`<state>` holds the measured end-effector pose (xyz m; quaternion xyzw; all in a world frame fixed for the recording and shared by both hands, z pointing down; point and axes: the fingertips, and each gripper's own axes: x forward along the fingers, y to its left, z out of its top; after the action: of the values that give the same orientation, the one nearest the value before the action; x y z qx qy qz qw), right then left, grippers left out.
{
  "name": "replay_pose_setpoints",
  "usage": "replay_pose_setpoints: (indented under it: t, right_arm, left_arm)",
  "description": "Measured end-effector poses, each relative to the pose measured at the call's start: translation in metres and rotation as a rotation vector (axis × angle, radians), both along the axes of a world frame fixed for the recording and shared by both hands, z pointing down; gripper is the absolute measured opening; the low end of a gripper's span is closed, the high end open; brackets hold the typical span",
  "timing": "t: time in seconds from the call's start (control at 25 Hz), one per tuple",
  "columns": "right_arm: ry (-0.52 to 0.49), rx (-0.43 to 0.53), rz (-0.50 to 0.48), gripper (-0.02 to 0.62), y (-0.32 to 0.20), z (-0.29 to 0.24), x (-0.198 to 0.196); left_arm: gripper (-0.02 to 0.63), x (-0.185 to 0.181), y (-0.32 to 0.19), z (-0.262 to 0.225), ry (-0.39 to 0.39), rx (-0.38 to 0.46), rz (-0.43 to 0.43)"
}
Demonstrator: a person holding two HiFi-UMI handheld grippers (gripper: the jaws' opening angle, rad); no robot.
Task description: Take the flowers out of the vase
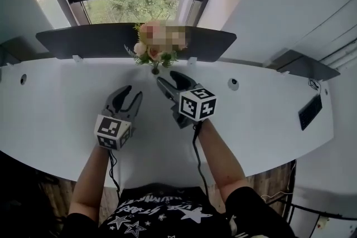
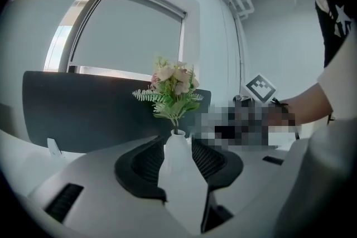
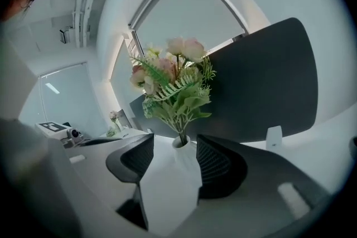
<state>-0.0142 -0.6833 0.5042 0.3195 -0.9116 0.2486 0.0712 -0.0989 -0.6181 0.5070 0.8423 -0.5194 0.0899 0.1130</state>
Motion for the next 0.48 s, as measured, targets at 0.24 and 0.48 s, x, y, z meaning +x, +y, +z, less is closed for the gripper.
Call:
replay_pose_setpoints:
  t: [0.24,0.48]
  right_arm:
    - [0.003,-0.005,-0.064,0.166,-0.016,0.01,-0.005]
    - [0.006,0.004,-0.121,0.184,-0.028,0.014,-0.02]
  left_arm:
    - [0.245,0.016,-0.018,0.013,-0.015,-0.012,0.074]
    - [0.265,0.025,-0.028,0.033,-0.029,-0.055,0.117]
